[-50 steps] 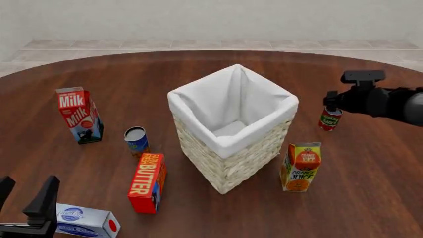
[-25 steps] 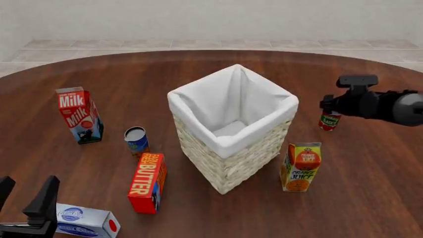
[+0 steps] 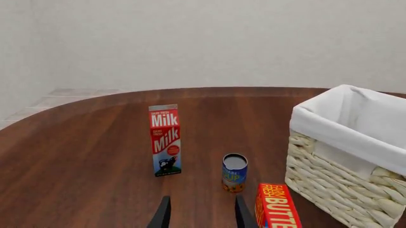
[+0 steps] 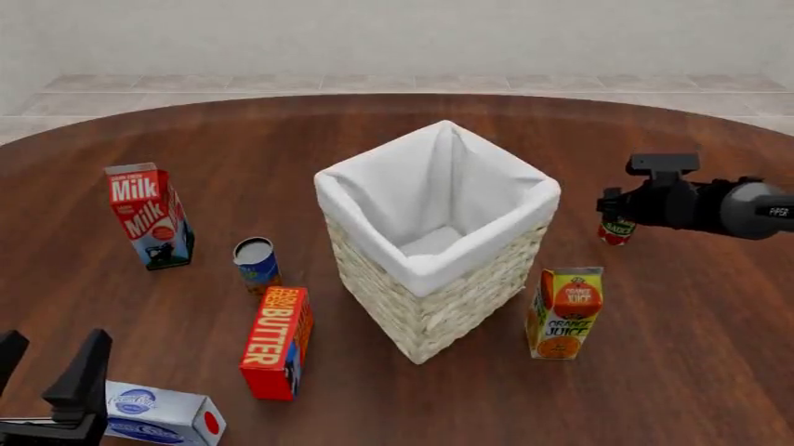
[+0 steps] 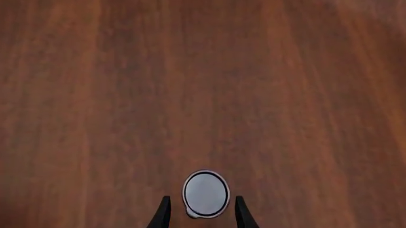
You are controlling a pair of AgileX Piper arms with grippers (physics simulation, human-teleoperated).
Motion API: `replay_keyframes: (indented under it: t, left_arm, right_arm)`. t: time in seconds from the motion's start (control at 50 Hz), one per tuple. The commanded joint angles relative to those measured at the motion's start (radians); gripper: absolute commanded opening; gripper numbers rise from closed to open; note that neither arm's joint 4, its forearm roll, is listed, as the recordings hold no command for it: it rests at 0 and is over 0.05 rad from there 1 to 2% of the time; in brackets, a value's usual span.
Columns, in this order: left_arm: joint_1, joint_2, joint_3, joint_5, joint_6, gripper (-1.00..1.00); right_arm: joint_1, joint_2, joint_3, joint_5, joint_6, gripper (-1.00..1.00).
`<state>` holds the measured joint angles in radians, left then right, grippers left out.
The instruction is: Pick up the tomato sauce, and put it in the basket.
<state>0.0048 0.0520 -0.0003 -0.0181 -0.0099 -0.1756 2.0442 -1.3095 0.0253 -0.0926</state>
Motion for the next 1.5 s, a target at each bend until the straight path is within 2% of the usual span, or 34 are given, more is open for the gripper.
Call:
replay_keyframes:
  t: [0.02,0.28,0.98,1.0,1.3,1.5]
  left_arm:
    - [0.0,0.0,0.0,0.0,0.0,1.0]
    - [0.0,0.0,0.0,0.0,0.0,1.0]
    - [0.0,0.0,0.0,0.0,0.0,1.0]
    - [0.0,0.0,0.0,0.0,0.0,1.0]
    - [0.0,0.0,0.0,0.0,0.0,1.0]
    - [0.0,0.0,0.0,0.0,0.0,1.0]
  right_arm:
    - [-0.003,0.035,-0.019,-0.003,0.002,1.0]
    - [0.0,0.064,-0.034,-0.007,0.007,1.0]
    - [-0.012,0.093,-0.056,0.008,-0.021,1.0]
    - [-0.012,0.093,-0.056,0.008,-0.02,-1.0]
    - [0.006,0.05,-0.025,0.001,-0.014,-1.0]
    - [0.015,-0.061,0.062,0.013,-0.006,-1.0]
